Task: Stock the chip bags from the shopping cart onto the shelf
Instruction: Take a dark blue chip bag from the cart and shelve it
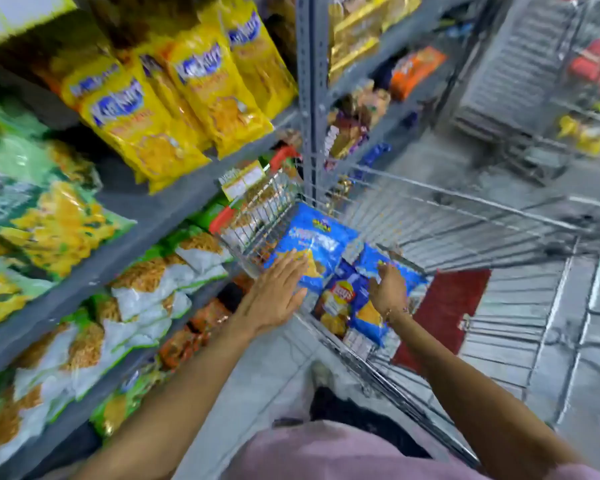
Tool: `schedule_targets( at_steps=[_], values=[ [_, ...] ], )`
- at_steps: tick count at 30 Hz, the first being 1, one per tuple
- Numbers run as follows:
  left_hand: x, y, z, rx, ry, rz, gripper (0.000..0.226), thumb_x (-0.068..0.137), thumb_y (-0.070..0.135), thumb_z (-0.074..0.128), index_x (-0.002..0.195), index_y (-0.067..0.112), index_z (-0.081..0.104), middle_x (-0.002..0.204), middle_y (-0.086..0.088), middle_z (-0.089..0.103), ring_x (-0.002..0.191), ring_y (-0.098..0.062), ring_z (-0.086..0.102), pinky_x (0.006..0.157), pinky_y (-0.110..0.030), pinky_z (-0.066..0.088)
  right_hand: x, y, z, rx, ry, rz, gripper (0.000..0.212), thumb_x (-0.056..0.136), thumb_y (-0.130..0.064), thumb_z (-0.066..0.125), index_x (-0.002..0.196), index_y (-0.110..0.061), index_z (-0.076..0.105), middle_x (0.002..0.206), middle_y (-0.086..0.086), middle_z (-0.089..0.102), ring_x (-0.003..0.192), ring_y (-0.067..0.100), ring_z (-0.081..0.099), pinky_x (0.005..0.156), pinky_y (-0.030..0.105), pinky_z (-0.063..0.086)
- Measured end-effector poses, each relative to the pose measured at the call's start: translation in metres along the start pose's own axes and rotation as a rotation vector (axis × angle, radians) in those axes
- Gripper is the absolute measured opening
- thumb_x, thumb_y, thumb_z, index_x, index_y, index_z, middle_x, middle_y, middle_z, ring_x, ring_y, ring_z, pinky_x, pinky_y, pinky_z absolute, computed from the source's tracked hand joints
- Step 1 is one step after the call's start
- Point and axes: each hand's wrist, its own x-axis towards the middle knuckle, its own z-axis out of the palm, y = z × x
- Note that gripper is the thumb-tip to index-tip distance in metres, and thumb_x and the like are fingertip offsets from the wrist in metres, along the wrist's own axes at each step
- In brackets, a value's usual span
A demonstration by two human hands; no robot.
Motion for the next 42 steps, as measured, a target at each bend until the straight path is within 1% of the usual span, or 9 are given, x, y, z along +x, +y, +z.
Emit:
schedule_targets(
  at_steps=[5,9,13,15,17,20,26,36,42],
  values=[
    [-0.01,-0.017,0.037,0.002,-0.07,0.038,0.049,0.096,0.033,0.035,0.119,0.001,0.064,0.122,-0.014,0.067,0.119,-0.033,0.06,0.108,-0.047,0.04,0.001,0.056,0.03,0.048,-0.291,0.422,0.004,0.09,-0.017,0.059,0.089,-0.014,0.056,0.106,0.018,0.056,0.106,0.03,0.056,0.094,0.04,0.044],
    [-0.006,-0.024,0.044,0.013,-0.071,0.069,0.058,0.098,0.037,0.022,0.117,0.001,0.064,0.119,-0.016,0.068,0.116,-0.031,0.062,0.11,-0.039,0.027,-0.001,0.067,0.055,0.232,-0.336,0.517,0.039,0.093,-0.013,0.054,0.068,-0.031,0.03,0.095,0.005,0.046,0.098,0.016,0.044,0.084,0.03,0.039],
    [-0.011,-0.023,0.056,-0.045,0.025,0.018,0.058,0.097,0.037,0.024,0.113,-0.001,0.065,0.116,-0.019,0.067,0.113,-0.035,0.061,0.107,-0.043,0.031,0.005,0.071,0.08,0.426,-0.304,0.378,0.047,0.075,0.022,0.062,0.072,-0.018,0.039,0.077,-0.001,0.045,0.053,-0.009,0.058,0.065,0.016,0.05],
    [-0.012,-0.021,0.06,-0.079,0.066,-0.008,0.059,0.097,0.037,0.024,0.112,-0.001,0.065,0.115,-0.02,0.067,0.112,-0.036,0.061,0.107,-0.044,0.033,0.006,0.069,0.085,0.488,-0.382,0.444,0.047,0.061,-0.001,0.078,0.092,-0.001,0.044,0.083,0.005,0.049,0.046,0.003,0.059,0.061,0.024,0.055],
    [-0.011,-0.02,0.06,-0.097,0.076,-0.019,0.061,0.097,0.039,0.022,0.11,-0.002,0.065,0.114,-0.021,0.067,0.11,-0.036,0.061,0.105,-0.046,0.035,0.01,0.065,0.084,0.494,-0.433,0.493,0.085,0.034,-0.031,0.078,0.106,0.001,0.045,0.083,0.011,0.059,0.048,0.002,0.062,0.048,0.011,0.051],
    [-0.01,-0.02,0.059,-0.071,0.079,-0.025,0.058,0.096,0.037,0.024,0.108,-0.001,0.066,0.111,-0.021,0.068,0.108,-0.036,0.062,0.104,-0.048,0.037,0.019,0.061,0.096,0.46,-0.249,0.495,0.059,0.068,0.022,0.068,0.122,0.017,0.046,0.118,0.024,0.062,0.099,0.025,0.061,0.078,0.023,0.054],
    [-0.011,-0.016,0.058,-0.046,0.106,-0.043,0.066,0.098,0.042,0.013,0.103,0.001,0.065,0.107,-0.016,0.068,0.109,-0.03,0.058,0.107,-0.043,0.033,0.025,0.068,0.103,0.471,-0.237,0.562,0.049,0.079,-0.013,0.075,0.12,0.004,0.055,0.124,0.02,0.063,0.112,0.035,0.061,0.089,0.036,0.052],
    [-0.011,-0.022,0.043,-0.063,-0.03,-0.031,0.057,0.096,0.046,0.023,0.112,0.006,0.06,0.116,-0.011,0.065,0.116,-0.026,0.056,0.113,-0.035,0.025,0.019,0.039,0.049,0.506,-0.239,0.249,0.031,0.076,-0.016,0.078,0.098,0.002,0.063,0.097,0.014,0.069,0.086,0.023,0.064,0.078,0.038,0.056],
    [0.013,-0.05,-0.026,-0.114,0.291,-0.214,0.044,0.092,0.031,0.045,0.125,0.003,0.054,0.127,-0.016,0.058,0.126,-0.027,0.047,0.113,-0.035,0.029,0.022,-0.051,-0.021,0.673,-0.265,-0.054,0.028,0.079,-0.004,0.073,0.064,-0.027,0.07,0.057,-0.016,0.067,0.056,-0.004,0.061,0.059,0.019,0.052]
  ],
)
